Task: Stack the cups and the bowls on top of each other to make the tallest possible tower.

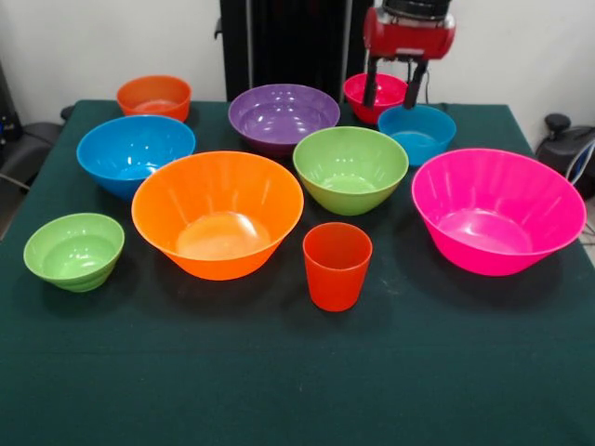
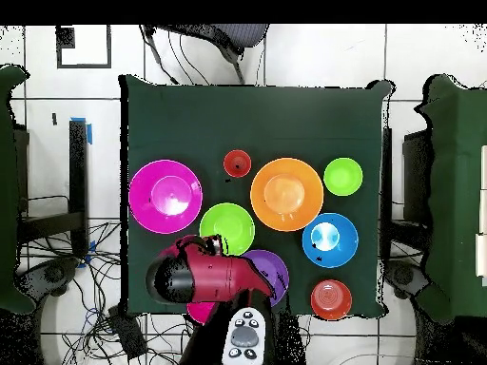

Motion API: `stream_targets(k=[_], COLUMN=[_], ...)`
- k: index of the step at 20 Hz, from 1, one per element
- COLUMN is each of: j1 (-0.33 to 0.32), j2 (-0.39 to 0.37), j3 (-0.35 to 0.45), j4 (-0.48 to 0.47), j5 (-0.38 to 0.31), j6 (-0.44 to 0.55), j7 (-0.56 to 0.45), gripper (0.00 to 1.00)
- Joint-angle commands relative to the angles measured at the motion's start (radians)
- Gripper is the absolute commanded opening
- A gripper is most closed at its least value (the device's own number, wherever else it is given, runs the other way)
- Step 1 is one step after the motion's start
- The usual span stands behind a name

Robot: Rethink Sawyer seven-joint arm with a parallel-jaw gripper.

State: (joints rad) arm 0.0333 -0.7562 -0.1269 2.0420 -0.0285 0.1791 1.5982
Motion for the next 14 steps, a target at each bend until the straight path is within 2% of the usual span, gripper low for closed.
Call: stream_targets(k=[1, 4, 8, 9, 11, 14], j1=[0.058, 0.089, 0.118, 0.128, 0.166, 0.219], j2=[0.147, 0.184, 0.250, 0.252, 0.310, 0.340], j3=[-0.013, -0.037, -0.065, -0.078, -0.105, -0.150], j4=[-0.117, -0.151, -0.181, -0.198, -0.218, -0.257], j5=[-0.009, 0.016, 0.037, 0.044, 0.064, 0.094], j6=[-0.043, -0.023, -0.062, -0.046, -0.074, -0.029], j7=[0.161, 0.181, 0.207, 0.209, 0.243, 0.275], gripper=[1.00, 1.00, 1.00, 1.00, 1.00, 1.00])
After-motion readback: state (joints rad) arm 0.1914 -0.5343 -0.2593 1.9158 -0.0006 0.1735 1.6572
